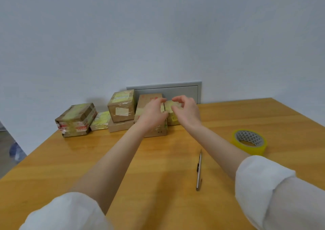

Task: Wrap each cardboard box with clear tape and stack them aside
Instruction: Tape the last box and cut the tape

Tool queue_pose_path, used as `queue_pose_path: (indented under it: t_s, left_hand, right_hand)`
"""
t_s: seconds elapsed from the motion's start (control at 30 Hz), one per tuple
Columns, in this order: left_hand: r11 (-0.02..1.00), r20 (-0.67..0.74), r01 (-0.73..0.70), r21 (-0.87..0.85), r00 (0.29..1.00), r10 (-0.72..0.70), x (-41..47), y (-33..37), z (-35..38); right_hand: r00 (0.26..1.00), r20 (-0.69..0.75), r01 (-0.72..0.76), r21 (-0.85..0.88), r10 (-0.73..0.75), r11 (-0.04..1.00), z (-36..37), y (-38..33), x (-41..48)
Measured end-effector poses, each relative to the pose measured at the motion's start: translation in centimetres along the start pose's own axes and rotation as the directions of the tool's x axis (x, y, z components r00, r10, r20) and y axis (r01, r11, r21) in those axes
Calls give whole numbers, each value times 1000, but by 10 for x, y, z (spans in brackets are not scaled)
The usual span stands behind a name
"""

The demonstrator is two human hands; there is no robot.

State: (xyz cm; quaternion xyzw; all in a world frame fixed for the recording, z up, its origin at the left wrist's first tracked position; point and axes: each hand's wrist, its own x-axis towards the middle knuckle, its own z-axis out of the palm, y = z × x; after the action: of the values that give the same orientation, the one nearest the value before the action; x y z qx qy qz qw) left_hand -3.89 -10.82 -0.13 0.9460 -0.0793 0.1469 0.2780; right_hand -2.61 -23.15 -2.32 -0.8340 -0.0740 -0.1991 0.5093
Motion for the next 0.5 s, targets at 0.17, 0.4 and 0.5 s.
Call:
queue_pose_path:
  t_s: [0.17, 0.4, 0.5]
  left_hand:
    - [926, -200, -144, -348, 977, 77, -40, 39, -48]
    - [940, -107, -64, -335, 994, 30, -45, 50, -27]
    - [973, 78, 62, -222, 996, -46, -46, 31, 20]
  right_hand:
    - [971, -98, 235, 260, -216, 937, -51, -58, -33]
    - [994, 106, 52, -288, -22, 956, -67, -32, -24]
    - [891, 313, -11, -709, 329, 705, -58, 25, -42]
